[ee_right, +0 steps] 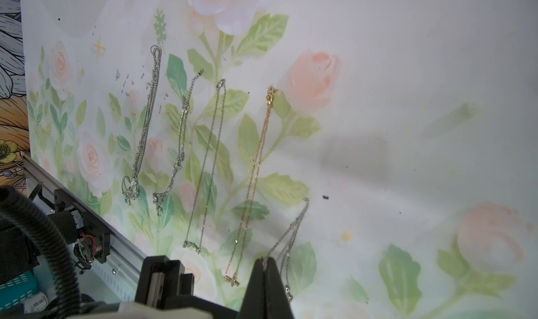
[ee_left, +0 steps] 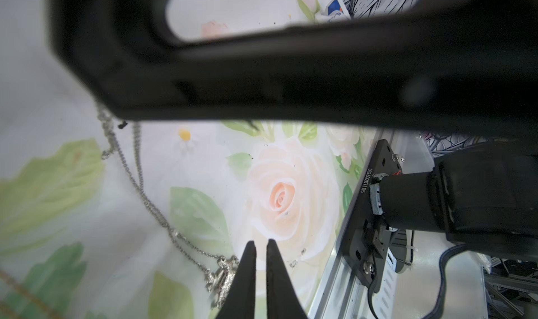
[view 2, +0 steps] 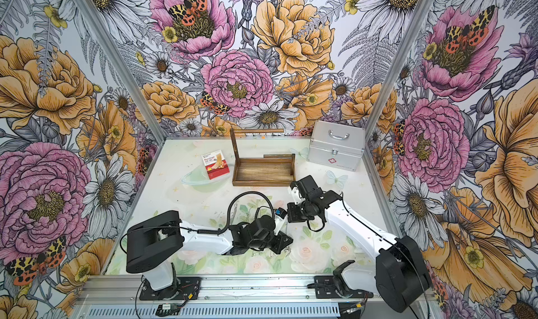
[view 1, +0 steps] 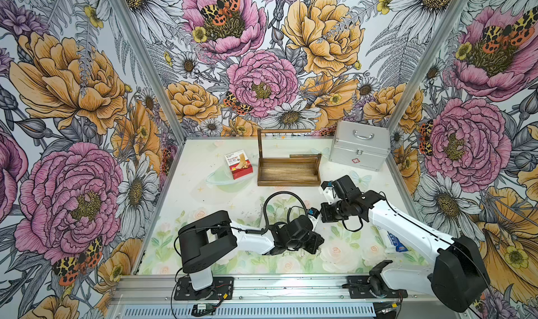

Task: Take the necklace off the jewelry display stand
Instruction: Place the necklace at the center of the board.

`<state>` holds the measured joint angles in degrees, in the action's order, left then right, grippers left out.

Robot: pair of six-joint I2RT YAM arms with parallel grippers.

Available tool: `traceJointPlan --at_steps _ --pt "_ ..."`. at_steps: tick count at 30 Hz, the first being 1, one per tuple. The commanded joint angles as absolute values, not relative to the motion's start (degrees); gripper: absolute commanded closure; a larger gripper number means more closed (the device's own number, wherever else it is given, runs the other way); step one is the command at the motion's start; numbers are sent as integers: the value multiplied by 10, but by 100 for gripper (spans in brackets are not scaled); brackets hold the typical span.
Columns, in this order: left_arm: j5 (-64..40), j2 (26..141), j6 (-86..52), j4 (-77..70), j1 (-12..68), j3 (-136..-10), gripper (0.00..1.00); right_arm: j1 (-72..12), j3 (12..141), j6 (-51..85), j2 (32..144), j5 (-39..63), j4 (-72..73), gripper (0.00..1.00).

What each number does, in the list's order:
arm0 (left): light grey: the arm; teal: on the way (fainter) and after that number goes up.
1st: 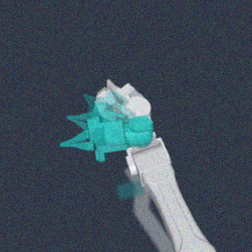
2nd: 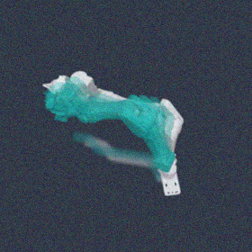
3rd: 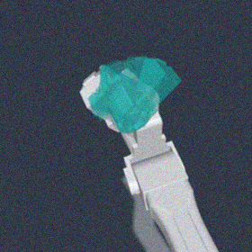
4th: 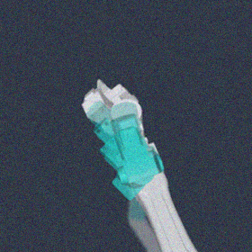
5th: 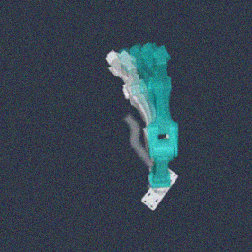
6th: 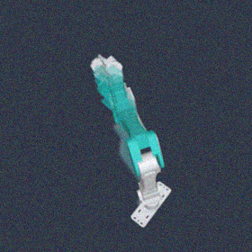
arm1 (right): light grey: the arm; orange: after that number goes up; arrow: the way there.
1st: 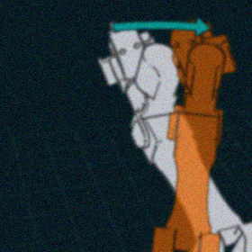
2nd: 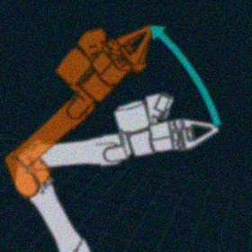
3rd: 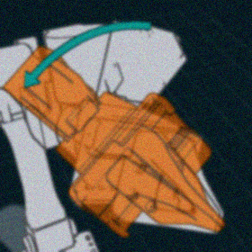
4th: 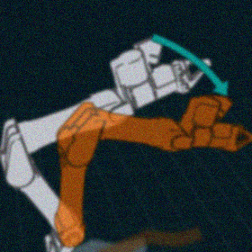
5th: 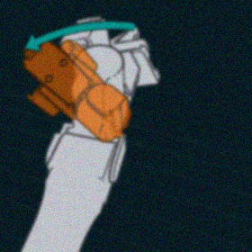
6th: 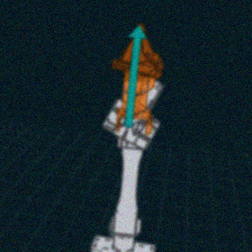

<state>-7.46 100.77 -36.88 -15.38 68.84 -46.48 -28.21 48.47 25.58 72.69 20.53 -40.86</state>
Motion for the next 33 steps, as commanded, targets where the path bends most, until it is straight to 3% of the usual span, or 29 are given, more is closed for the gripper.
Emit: traceJointPlan --at_steps 1,12,33 --pt "-70 1030 -360 -139 684 -474 92 -287 508 246 736 191 -398 100" --pt "-90 1059 -368 -143 682 -467 99 -287 524 243 762 174 -398 100" --pt "-109 1049 -368 -162 686 -430 99 -287 559 237 817 146 -395 100"
